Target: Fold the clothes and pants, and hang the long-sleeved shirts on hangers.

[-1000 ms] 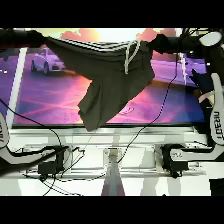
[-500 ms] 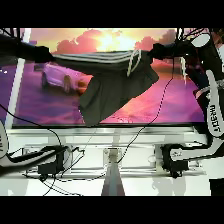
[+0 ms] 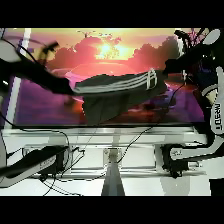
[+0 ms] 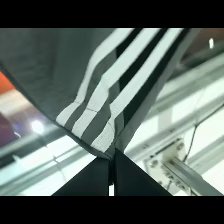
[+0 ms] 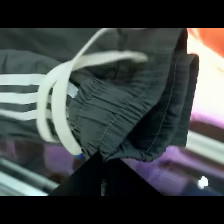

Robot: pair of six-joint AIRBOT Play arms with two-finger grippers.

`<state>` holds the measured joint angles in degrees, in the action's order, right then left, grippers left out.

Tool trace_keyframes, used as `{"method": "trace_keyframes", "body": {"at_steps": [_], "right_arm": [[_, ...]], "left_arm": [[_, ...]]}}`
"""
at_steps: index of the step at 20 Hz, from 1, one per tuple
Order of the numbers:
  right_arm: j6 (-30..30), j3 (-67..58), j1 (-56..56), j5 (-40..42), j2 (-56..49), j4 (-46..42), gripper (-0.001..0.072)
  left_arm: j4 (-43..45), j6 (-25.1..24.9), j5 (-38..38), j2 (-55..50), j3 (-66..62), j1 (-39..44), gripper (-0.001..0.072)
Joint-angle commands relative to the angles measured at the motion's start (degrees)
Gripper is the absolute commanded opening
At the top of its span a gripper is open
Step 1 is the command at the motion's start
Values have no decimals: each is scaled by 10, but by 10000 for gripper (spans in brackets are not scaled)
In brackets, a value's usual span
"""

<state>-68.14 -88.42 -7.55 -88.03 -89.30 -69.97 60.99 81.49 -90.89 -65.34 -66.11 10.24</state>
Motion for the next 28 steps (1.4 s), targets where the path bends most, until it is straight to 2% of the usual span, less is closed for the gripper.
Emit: {"method": "trace_keyframes", "body": {"at_steps": [1, 4, 5, 6, 7, 9, 10, 13, 19, 23, 25, 28], "right_arm": [[35, 21, -4, -57, 0, -31, 28], [74, 46, -4, -81, 0, -81, 30], [76, 49, -4, -62, 0, -85, 182], [73, 49, -4, -35, 0, -83, 498], [61, 49, -4, -7, 0, -77, 550], [41, 49, -4, 67, 0, -53, 550], [38, 49, -4, 99, 0, -44, 550], [-15, 49, -6, 165, -15, -58, 550], [-18, 47, -33, 120, -104, -66, 562], [-19, 44, -75, 112, -120, -57, 561], [-17, 44, -96, 91, -133, -8, 561], [3, 44, -115, 39, -168, 117, 561]], "left_arm": [[-29, 34, 102, 19, 150, 90, 12], [-32, 34, 189, 19, 238, 147, 14], [-31, 37, 217, 19, 255, 158, 29], [-32, 38, 238, 19, 265, 163, 45], [-32, 38, 246, 19, 266, 163, 128], [-32, 38, 266, 19, 266, 162, 330], [-32, 38, 276, 19, 266, 162, 353], [-32, 38, 291, 19, 266, 162, 353], [-32, 38, 294, 19, 266, 162, 353], [-32, 38, 294, 19, 266, 162, 353], [-31, 38, 297, 19, 266, 162, 353], [-31, 38, 329, 19, 266, 162, 353]]}}
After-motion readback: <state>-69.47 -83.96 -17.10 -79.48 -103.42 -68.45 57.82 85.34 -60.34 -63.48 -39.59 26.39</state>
